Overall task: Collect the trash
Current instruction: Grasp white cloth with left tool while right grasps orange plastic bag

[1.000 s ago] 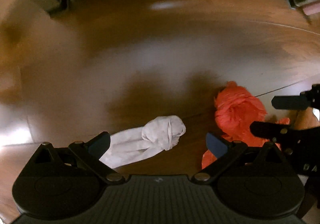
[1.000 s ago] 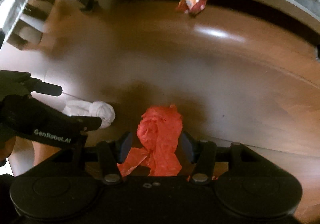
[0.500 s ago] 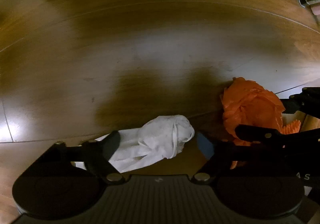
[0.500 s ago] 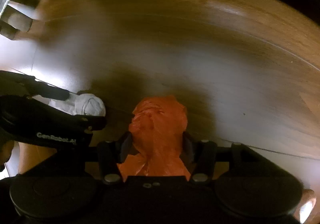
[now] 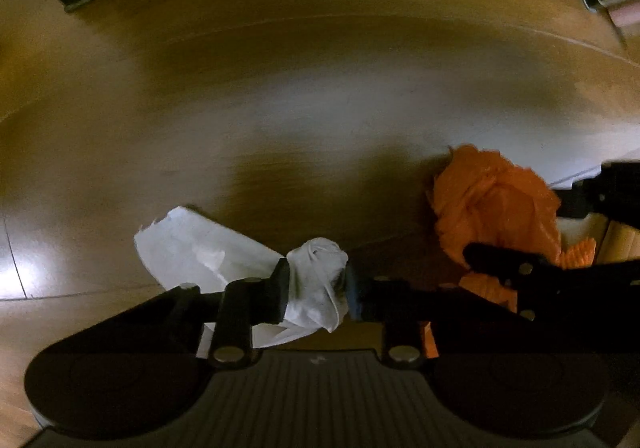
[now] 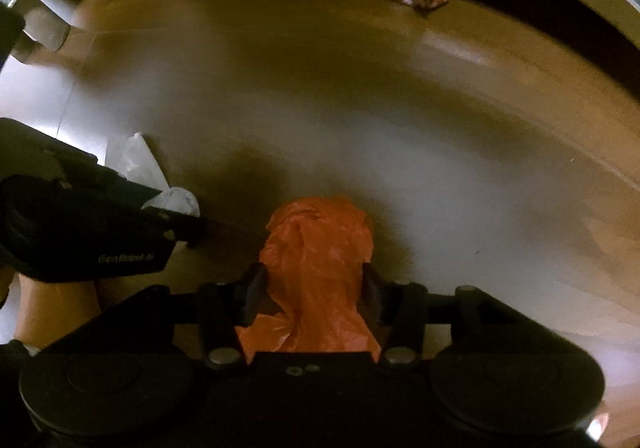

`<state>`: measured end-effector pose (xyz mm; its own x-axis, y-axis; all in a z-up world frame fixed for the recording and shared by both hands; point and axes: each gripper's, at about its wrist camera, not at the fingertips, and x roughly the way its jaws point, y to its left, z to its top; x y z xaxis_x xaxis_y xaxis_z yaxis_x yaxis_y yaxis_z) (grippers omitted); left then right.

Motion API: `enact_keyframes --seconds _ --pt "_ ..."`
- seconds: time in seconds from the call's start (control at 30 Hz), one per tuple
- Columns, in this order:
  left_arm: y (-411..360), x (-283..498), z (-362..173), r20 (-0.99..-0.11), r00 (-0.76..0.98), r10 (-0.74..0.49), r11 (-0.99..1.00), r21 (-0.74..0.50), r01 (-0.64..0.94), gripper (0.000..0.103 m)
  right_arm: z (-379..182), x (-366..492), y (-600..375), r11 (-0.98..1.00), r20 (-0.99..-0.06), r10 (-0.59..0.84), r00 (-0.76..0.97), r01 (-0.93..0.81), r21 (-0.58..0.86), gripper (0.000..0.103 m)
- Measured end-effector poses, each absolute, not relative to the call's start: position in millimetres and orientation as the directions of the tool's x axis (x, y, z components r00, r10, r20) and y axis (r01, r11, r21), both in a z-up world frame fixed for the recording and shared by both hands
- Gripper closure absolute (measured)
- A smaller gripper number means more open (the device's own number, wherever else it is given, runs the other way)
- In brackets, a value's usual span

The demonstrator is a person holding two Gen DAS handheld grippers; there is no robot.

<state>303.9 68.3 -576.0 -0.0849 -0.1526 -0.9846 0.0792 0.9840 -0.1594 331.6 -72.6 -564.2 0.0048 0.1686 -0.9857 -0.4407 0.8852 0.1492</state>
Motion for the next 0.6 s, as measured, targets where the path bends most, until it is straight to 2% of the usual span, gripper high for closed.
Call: enact_keyframes --seconds 0.33,0.6 --pt "65 305 -551 -0.983 -0.063 -0.17 0.979 -0.176 0.104 0.081 -539 334 -80 0.891 -0.982 0.182 0.041 -0.43 0.147 0.058" --pt "70 303 -483 -0.984 -0.014 -0.178 0.973 -0.178 0.147 0.081 -481 323 -84 0.895 -0.972 0.214 0.1 -0.418 0.154 0.058"
